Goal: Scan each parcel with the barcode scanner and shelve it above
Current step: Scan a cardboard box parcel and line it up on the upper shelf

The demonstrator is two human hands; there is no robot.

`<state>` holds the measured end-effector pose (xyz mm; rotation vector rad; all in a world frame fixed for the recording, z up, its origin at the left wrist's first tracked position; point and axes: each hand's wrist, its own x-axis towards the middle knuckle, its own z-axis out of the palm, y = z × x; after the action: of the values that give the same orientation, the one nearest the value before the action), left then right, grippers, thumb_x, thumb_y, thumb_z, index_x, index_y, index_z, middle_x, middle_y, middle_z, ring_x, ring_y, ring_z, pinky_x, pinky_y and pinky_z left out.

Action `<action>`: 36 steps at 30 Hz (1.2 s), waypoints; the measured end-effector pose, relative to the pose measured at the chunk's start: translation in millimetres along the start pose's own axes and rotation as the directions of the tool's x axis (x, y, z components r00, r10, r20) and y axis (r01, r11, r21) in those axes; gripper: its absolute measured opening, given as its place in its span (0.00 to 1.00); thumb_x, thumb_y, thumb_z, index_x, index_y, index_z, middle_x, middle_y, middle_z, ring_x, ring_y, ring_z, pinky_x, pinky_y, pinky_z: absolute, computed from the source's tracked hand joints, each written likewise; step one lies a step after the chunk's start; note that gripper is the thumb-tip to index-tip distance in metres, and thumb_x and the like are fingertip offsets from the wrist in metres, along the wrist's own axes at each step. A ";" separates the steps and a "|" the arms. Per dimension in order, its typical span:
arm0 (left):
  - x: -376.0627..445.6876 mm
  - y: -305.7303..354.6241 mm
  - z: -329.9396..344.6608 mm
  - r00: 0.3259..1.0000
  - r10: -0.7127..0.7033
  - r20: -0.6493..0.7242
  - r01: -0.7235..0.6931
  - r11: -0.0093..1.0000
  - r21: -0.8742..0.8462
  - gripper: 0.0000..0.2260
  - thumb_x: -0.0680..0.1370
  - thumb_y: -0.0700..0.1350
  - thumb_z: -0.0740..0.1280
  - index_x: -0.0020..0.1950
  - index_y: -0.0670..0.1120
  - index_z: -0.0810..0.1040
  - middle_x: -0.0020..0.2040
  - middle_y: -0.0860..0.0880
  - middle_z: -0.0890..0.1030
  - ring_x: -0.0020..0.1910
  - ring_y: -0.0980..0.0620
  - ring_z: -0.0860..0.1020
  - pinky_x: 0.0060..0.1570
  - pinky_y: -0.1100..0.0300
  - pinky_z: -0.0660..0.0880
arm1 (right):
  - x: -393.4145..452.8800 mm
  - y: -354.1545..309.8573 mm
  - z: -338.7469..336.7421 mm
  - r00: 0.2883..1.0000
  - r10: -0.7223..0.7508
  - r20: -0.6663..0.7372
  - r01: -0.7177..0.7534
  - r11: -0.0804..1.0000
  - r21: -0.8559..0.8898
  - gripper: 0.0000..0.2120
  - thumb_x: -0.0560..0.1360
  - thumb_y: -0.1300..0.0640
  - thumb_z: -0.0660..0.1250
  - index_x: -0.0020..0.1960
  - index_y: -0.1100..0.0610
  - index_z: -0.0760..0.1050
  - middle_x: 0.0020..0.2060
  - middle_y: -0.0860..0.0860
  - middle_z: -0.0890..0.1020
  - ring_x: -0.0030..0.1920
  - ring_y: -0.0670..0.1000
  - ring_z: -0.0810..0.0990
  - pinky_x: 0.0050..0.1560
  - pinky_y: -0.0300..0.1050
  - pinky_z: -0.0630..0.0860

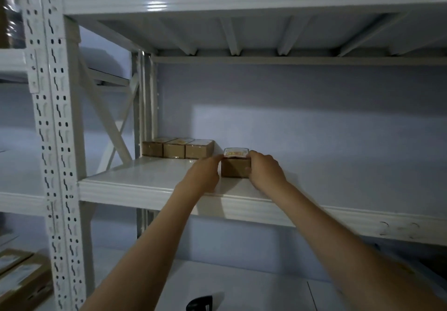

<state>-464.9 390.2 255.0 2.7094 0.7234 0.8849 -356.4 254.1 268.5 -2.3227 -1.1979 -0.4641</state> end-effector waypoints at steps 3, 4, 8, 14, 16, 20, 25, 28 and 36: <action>24.0 -9.1 -7.2 0.990 -0.003 0.140 -0.012 0.994 0.105 0.22 0.78 0.34 0.57 0.72 0.45 0.66 0.61 0.40 0.78 0.59 0.41 0.78 0.59 0.49 0.76 | 26.1 -11.5 2.6 0.989 0.027 0.145 -0.015 0.996 -0.084 0.20 0.79 0.59 0.62 0.70 0.57 0.72 0.59 0.58 0.80 0.56 0.60 0.80 0.55 0.49 0.79; 32.4 -12.2 -8.2 0.989 -0.006 0.148 -0.016 0.989 0.150 0.23 0.78 0.34 0.57 0.73 0.43 0.65 0.63 0.40 0.76 0.60 0.41 0.77 0.60 0.48 0.75 | 35.4 -15.0 4.2 0.984 0.042 0.175 -0.025 0.995 -0.099 0.20 0.79 0.58 0.62 0.71 0.57 0.72 0.59 0.58 0.80 0.55 0.59 0.80 0.55 0.49 0.79; 59.7 -22.3 -10.1 0.985 -0.079 0.156 0.017 0.932 0.361 0.28 0.78 0.35 0.58 0.77 0.49 0.59 0.73 0.42 0.63 0.73 0.36 0.62 0.69 0.39 0.64 | 73.3 -28.8 13.3 0.952 0.107 0.286 -0.060 0.984 -0.168 0.24 0.79 0.54 0.63 0.74 0.58 0.68 0.63 0.58 0.78 0.59 0.58 0.79 0.53 0.45 0.76; 93.5 -38.5 -13.7 0.964 -0.143 0.224 0.008 0.858 0.513 0.30 0.80 0.37 0.56 0.80 0.52 0.51 0.78 0.42 0.52 0.77 0.36 0.47 0.71 0.33 0.53 | 111.0 -37.3 34.8 0.914 0.150 0.376 -0.074 0.975 -0.210 0.28 0.79 0.55 0.62 0.77 0.57 0.62 0.65 0.58 0.76 0.59 0.57 0.79 0.50 0.45 0.76; 104.6 -44.5 -11.9 0.964 -0.120 0.239 -0.019 0.859 0.511 0.27 0.79 0.36 0.57 0.77 0.48 0.60 0.75 0.43 0.57 0.75 0.37 0.52 0.70 0.33 0.55 | 119.0 -36.6 42.4 0.911 0.136 0.389 -0.079 0.984 -0.158 0.30 0.79 0.55 0.62 0.79 0.55 0.58 0.65 0.58 0.75 0.58 0.57 0.79 0.49 0.45 0.77; 119.2 -58.2 -5.3 0.944 -0.152 0.294 -0.008 0.877 0.481 0.24 0.78 0.33 0.56 0.74 0.44 0.65 0.73 0.43 0.66 0.75 0.40 0.53 0.71 0.33 0.55 | 135.7 -30.3 54.4 0.921 0.109 0.374 -0.056 0.987 -0.151 0.27 0.79 0.56 0.62 0.77 0.59 0.62 0.65 0.59 0.75 0.61 0.57 0.77 0.55 0.45 0.75; 127.3 -65.6 10.0 0.981 -0.042 0.191 -0.046 0.901 0.431 0.26 0.77 0.33 0.55 0.75 0.48 0.64 0.71 0.47 0.69 0.72 0.40 0.57 0.68 0.33 0.57 | 148.3 -26.1 62.9 0.939 0.043 0.341 0.022 0.983 -0.184 0.22 0.79 0.59 0.62 0.73 0.61 0.68 0.62 0.60 0.77 0.59 0.58 0.79 0.57 0.48 0.78; 133.9 -64.8 17.5 0.975 -0.048 0.215 -0.045 0.911 0.409 0.23 0.76 0.33 0.56 0.71 0.45 0.68 0.71 0.47 0.67 0.70 0.40 0.59 0.67 0.34 0.56 | 150.3 -24.8 71.9 0.968 -0.023 0.251 0.067 0.983 -0.169 0.20 0.79 0.61 0.61 0.70 0.64 0.70 0.62 0.62 0.76 0.58 0.61 0.79 0.54 0.48 0.76; 135.5 -70.5 21.5 0.971 -0.081 0.226 0.002 0.944 0.329 0.22 0.75 0.36 0.56 0.70 0.45 0.68 0.72 0.49 0.66 0.69 0.41 0.59 0.63 0.37 0.61 | 146.5 -24.9 76.0 0.973 -0.037 0.227 0.073 0.986 -0.153 0.20 0.80 0.60 0.59 0.70 0.65 0.68 0.62 0.63 0.76 0.58 0.62 0.78 0.47 0.46 0.72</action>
<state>-384.5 519.0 282.2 3.0017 0.9428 0.4485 -289.2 406.0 285.4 -2.5381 -1.3781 -0.3358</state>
